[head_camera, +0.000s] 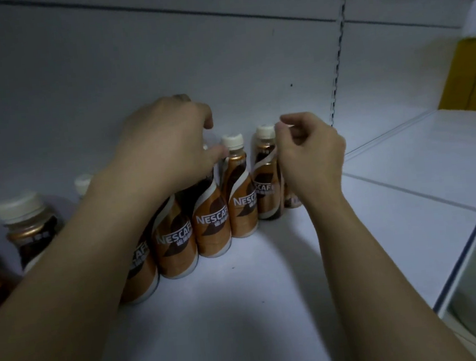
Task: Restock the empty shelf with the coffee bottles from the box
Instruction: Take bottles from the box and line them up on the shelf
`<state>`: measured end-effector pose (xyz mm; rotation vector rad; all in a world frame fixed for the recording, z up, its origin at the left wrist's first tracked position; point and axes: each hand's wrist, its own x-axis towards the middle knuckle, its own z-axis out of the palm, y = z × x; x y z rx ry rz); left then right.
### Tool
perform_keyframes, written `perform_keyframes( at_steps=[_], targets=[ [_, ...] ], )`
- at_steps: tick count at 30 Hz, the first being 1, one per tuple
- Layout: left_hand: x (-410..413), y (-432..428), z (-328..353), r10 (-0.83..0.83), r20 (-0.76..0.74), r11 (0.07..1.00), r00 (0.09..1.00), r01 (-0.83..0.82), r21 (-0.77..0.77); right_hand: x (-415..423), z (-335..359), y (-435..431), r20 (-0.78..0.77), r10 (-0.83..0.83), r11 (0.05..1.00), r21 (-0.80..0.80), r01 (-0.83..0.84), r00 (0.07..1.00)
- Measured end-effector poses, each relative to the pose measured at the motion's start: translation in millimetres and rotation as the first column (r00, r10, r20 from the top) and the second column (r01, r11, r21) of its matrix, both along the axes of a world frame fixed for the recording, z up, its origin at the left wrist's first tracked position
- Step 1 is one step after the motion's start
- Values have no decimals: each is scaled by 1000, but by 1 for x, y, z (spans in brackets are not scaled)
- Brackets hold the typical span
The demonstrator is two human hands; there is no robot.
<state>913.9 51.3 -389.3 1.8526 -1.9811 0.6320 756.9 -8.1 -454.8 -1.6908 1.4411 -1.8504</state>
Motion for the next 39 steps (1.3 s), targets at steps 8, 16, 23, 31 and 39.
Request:
perform_keyframes(
  at_steps=[8, 16, 23, 31, 39],
  targets=[
    [-45, -31, 22, -90, -73, 991, 993, 96, 90, -9, -1, -5, 106, -180, 982, 80, 172, 978],
    [-70, -71, 1, -170, -99, 954, 981, 188, 233, -15, -13, -24, -110, -137, 979, 134, 151, 985],
    [-59, -75, -5, -218, -125, 949, 968, 241, 206, -16, -6, -45, -20, -80, 968, 238, 83, 997],
    [-50, -82, -2, -243, -259, 926, 935, 303, 224, -31, -2, -71, -154, 31, 973, 230, 5, 988],
    [-59, -87, -5, -249, -159, 944, 955, 276, 179, -45, -29, -80, -330, 43, 970, 240, 40, 943]
  ],
)
